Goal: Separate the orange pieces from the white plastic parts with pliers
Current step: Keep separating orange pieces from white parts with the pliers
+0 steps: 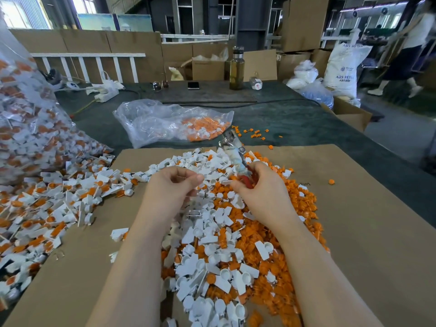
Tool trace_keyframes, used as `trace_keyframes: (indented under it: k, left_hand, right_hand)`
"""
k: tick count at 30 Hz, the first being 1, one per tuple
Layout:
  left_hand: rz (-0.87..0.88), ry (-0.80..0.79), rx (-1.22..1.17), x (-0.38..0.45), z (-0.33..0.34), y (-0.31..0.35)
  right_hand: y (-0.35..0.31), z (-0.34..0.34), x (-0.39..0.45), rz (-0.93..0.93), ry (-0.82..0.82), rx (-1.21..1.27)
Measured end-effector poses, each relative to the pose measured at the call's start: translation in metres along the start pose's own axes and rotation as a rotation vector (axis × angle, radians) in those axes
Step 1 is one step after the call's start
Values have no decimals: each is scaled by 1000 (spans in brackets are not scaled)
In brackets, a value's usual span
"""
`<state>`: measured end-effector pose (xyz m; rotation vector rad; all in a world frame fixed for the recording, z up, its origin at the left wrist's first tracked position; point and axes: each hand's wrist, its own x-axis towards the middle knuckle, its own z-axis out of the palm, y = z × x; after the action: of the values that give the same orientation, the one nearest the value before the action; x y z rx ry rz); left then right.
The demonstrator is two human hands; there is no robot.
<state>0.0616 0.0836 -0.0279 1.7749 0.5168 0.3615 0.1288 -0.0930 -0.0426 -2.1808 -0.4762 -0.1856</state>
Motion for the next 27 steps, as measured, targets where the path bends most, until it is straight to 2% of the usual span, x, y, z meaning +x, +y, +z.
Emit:
trace_keyframes:
  k: [6,8,12,16,23,27]
  left_hand:
    - [-108,-49,-409,-5,11,8]
    - [-132,-66,-477,-4,14,9]
    - [-107,-75,-476,-5,21,9]
    - [-58,-79,-446,-8,28,10]
    - [-63,-61,-577,-12,35,13]
    - [-32,-13,-516,-12,36,11]
  right_hand:
    - [-3,-2,-2,-13,30,111]
    - [-4,-4,-3,-15,34,179]
    - [-9,-6,-5,-56,31,280]
    - [-13,-3,-6,-79,58,252]
    - [-15,-5,-7,-83,114,303]
    - [-14,-4,-7,-83,126,280]
